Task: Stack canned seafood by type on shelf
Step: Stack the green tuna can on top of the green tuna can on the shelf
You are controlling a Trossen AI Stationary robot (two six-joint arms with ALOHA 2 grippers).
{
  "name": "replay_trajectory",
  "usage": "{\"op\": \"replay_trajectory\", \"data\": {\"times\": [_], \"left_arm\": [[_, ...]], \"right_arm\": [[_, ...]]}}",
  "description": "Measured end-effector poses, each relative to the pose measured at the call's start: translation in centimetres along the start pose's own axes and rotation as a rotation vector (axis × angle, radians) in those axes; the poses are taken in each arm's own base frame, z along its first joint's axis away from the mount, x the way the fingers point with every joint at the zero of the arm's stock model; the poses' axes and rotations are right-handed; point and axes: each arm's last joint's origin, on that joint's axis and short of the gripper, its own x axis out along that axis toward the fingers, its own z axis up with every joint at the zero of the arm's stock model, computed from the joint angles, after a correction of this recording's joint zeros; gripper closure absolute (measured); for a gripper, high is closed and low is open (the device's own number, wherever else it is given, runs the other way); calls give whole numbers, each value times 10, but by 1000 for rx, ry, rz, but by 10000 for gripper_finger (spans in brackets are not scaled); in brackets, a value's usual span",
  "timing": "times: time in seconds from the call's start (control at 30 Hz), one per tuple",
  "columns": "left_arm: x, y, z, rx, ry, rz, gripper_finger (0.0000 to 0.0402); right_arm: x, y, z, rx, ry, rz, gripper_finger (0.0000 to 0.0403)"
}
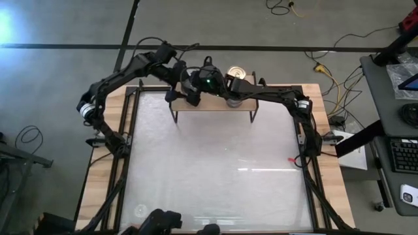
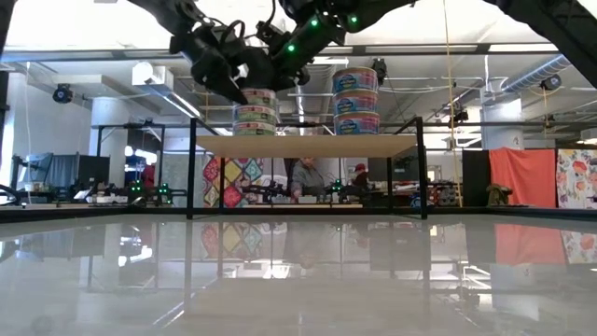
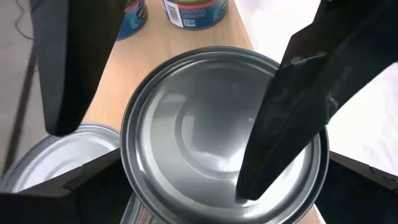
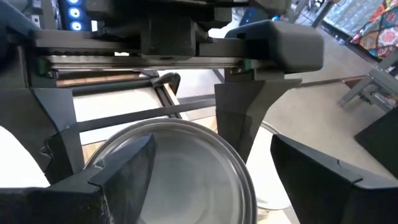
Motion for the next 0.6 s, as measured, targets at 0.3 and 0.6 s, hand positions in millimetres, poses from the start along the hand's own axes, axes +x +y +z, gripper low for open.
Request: {"op": "replay_trajectory", "data": {"times": [0.3,0.6], "left_arm": [[3,1,-2,-32,17,-20,3],[-5,2,5,-112,46,6,3]], "right_arm": [[1,-2,-4,24,19,4,87],[2,-4,-6,51,30,3,81]]}}
